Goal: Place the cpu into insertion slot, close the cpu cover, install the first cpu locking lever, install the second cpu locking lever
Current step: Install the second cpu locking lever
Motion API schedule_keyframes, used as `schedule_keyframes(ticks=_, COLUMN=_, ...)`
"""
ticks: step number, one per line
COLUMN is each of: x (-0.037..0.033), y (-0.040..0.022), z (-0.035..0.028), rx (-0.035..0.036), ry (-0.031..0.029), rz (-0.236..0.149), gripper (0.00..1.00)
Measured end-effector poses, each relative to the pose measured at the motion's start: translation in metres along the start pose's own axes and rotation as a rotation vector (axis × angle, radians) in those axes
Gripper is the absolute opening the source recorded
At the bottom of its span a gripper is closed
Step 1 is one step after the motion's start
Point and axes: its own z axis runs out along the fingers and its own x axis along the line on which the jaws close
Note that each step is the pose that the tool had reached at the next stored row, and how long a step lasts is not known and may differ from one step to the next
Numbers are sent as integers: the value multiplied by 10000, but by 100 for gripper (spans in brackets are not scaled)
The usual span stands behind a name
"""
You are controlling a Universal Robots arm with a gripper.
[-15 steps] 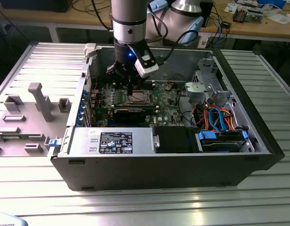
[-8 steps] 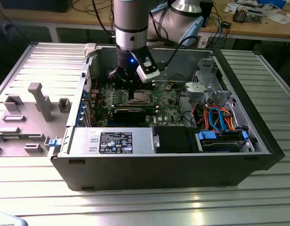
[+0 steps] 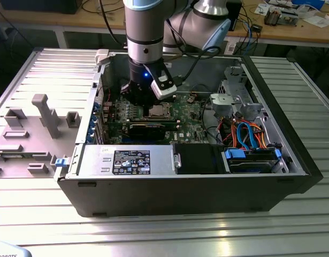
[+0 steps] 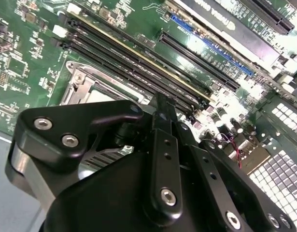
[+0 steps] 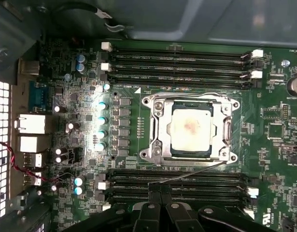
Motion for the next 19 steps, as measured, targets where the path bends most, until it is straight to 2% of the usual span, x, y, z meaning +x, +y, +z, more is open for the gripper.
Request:
schedule_keyframes(ticks=4, x=16, y=2, z=67, rx=-75, ry=-2, rz=-14, gripper=11)
schedule_keyframes(ticks=8, x=29, y=3, z=107, rx=-136, ry=-2, rz=-33, gripper=11)
schedule_keyframes(ticks=10, x=42, y=4, z=149, rx=-194, ry=-3, rz=-46, gripper=11)
schedule_keyframes(ticks=16, x=61, y=5, z=207, rx=-324, ry=-8, rz=-92, gripper=11)
schedule_keyframes(ticks=18, x=78, y=7, z=246, rx=-454, ry=-14, rz=-165, gripper=11)
schedule_keyframes(ticks=19, x=80, y=6, z=259, rx=-488, ry=-14, rz=-192, gripper=11)
